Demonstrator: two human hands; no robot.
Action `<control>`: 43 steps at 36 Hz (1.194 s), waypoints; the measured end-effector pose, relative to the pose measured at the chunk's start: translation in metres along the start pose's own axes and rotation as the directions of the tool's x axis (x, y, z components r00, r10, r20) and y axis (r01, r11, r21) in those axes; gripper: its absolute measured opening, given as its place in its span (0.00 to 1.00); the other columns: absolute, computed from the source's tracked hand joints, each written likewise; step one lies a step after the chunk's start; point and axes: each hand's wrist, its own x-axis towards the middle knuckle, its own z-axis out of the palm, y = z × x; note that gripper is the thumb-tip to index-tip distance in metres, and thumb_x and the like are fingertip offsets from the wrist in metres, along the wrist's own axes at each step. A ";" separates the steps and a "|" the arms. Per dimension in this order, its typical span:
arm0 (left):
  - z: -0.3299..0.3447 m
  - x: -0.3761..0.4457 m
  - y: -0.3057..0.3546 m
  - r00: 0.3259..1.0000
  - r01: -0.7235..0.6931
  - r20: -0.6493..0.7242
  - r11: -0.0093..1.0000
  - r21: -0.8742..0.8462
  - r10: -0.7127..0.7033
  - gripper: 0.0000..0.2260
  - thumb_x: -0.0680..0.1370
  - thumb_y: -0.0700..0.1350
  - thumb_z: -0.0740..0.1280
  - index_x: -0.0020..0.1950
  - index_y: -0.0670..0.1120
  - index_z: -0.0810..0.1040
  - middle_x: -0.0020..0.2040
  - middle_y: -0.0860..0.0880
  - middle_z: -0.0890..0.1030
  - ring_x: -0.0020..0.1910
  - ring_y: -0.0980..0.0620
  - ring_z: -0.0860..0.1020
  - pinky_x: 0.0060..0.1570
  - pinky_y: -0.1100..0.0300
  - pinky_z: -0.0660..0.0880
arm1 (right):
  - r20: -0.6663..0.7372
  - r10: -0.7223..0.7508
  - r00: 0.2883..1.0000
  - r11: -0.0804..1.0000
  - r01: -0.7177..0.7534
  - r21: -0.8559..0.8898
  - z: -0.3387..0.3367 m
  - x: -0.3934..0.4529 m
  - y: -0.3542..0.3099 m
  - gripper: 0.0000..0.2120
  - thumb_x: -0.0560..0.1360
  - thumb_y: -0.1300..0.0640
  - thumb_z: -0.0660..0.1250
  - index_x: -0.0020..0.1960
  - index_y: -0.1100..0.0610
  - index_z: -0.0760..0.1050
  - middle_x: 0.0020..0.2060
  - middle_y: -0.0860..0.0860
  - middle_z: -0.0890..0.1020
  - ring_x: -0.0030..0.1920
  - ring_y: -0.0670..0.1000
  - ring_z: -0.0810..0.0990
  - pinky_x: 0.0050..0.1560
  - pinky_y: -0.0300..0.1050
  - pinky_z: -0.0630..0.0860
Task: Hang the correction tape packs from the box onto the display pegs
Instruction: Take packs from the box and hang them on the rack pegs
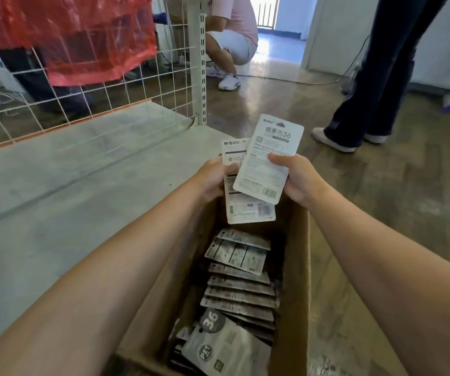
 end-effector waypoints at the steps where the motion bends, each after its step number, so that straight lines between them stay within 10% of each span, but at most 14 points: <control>1: -0.001 0.002 -0.001 0.999 -0.001 -0.034 1.000 0.014 0.002 0.08 0.81 0.37 0.59 0.58 0.42 0.75 0.50 0.47 0.81 0.41 0.52 0.80 0.37 0.59 0.76 | -0.009 0.009 1.000 1.000 -0.009 -0.002 -0.001 0.000 -0.001 0.16 0.78 0.69 0.59 0.65 0.60 0.71 0.60 0.57 0.80 0.56 0.57 0.81 0.52 0.53 0.79; 11: -0.025 0.012 -0.001 0.951 -0.040 -0.308 0.999 -0.026 0.030 0.11 0.81 0.39 0.62 0.63 0.38 0.75 0.54 0.42 0.81 0.47 0.46 0.80 0.50 0.50 0.79 | -0.107 0.086 0.991 0.991 -0.096 -0.088 -0.022 0.003 -0.002 0.11 0.76 0.65 0.64 0.57 0.56 0.75 0.57 0.55 0.82 0.57 0.56 0.81 0.62 0.56 0.75; 28: -0.001 0.011 0.010 0.960 -0.132 -0.252 0.991 -0.012 0.125 0.11 0.82 0.38 0.57 0.44 0.41 0.77 0.44 0.45 0.81 0.42 0.48 0.81 0.50 0.50 0.78 | 0.086 0.115 0.990 0.970 -0.093 -0.225 0.021 0.005 0.006 0.16 0.78 0.66 0.62 0.65 0.60 0.73 0.59 0.56 0.81 0.59 0.57 0.80 0.61 0.56 0.75; 34: 0.002 0.016 0.003 0.913 -0.064 -0.388 0.984 0.168 0.126 0.03 0.82 0.44 0.58 0.55 0.47 0.68 0.49 0.48 0.76 0.51 0.49 0.76 0.56 0.53 0.75 | -0.171 -0.042 0.984 0.799 -0.070 -0.598 0.026 0.009 0.005 0.16 0.80 0.61 0.62 0.67 0.58 0.67 0.62 0.54 0.78 0.61 0.56 0.78 0.59 0.54 0.76; 43: 0.012 0.002 -0.001 0.998 -0.068 -0.006 0.981 0.183 0.070 0.15 0.80 0.53 0.62 0.61 0.44 0.72 0.51 0.48 0.78 0.50 0.52 0.78 0.49 0.60 0.74 | -0.031 0.204 0.978 0.866 -0.195 -0.460 0.037 -0.009 0.001 0.08 0.80 0.55 0.59 0.56 0.57 0.73 0.50 0.57 0.76 0.50 0.55 0.78 0.45 0.46 0.78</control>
